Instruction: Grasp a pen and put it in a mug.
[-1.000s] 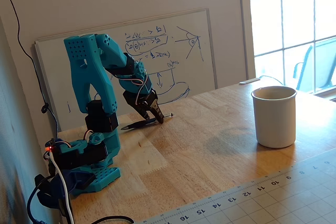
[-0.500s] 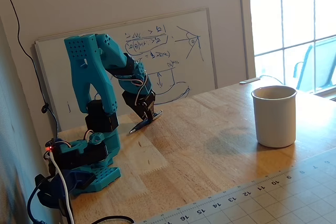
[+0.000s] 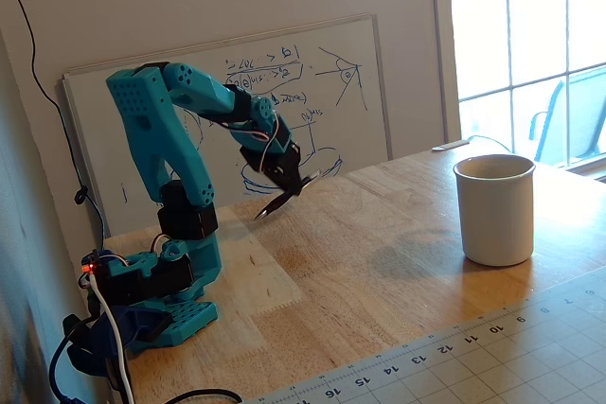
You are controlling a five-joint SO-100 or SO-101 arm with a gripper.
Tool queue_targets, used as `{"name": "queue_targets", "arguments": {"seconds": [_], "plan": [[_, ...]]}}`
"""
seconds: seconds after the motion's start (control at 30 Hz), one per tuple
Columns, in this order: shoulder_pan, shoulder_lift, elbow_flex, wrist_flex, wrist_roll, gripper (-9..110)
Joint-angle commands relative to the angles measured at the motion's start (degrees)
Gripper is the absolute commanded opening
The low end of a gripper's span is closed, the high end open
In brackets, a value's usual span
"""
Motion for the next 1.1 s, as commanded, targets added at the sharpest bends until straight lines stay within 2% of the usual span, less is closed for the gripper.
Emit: {"name": "queue_targets", "arguments": {"seconds": [0.0, 0.33, 0.53, 0.67, 1.07], "plan": [[3.6, 11.5, -1.6, -1.8, -0.3, 2], [12.1, 17.2, -0.4, -19.5, -0.3, 3], [17.5, 17.1, -1.1, -24.4, -0.3, 3], [23.1, 17.8, -1.6, -29.2, -0.3, 3], [41.3, 16.8, -1.4, -53.7, -0.3, 3]]}}
